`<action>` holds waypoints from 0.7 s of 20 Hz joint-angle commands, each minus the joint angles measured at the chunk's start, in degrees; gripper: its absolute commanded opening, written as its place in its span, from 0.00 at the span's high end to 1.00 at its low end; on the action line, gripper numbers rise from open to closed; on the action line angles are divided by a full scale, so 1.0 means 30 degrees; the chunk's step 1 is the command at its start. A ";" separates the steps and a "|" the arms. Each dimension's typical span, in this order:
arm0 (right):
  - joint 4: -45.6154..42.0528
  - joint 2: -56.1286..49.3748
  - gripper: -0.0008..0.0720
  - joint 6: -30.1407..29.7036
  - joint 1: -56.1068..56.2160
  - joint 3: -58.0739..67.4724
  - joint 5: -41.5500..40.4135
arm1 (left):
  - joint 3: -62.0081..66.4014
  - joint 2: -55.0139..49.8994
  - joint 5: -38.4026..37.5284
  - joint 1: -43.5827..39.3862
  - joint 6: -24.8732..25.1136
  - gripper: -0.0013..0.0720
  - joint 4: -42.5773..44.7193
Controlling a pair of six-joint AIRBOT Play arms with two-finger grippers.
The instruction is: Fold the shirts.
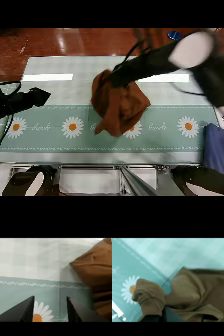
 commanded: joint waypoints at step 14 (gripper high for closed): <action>-0.2718 0.1027 0.42 0.2142 -0.9092 -0.0721 0.3279 | -0.2914 0.0051 -0.5748 0.1166 0.0415 0.31 -0.1698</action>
